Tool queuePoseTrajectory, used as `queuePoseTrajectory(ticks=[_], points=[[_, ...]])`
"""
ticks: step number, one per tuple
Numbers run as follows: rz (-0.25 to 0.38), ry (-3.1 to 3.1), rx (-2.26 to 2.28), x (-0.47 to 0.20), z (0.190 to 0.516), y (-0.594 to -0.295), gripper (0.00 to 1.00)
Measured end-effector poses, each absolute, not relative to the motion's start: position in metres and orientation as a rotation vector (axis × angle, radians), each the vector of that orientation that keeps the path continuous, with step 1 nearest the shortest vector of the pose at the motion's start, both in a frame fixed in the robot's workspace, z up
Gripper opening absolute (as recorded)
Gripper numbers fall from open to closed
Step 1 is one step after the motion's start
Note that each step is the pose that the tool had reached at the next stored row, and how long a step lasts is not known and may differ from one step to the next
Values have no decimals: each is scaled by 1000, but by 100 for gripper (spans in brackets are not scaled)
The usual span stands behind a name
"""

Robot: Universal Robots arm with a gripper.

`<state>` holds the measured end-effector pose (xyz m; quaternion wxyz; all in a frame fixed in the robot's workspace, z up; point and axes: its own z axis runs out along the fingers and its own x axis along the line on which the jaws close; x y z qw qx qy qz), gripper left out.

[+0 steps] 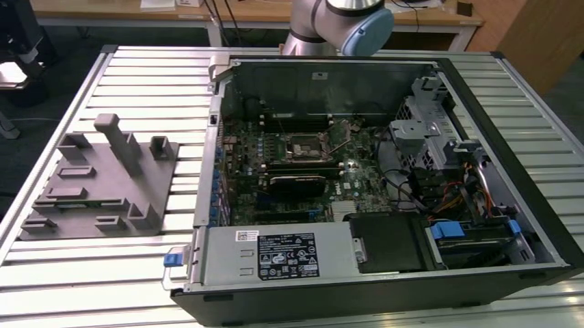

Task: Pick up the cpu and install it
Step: 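Pick up the cpu and move it towards the insertion slot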

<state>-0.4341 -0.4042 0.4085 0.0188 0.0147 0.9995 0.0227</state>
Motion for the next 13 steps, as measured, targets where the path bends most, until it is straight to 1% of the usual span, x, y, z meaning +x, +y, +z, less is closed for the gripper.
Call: queuePoseTrajectory(ticks=[13], points=[[71,3103,46,-407,408,-404,55]])
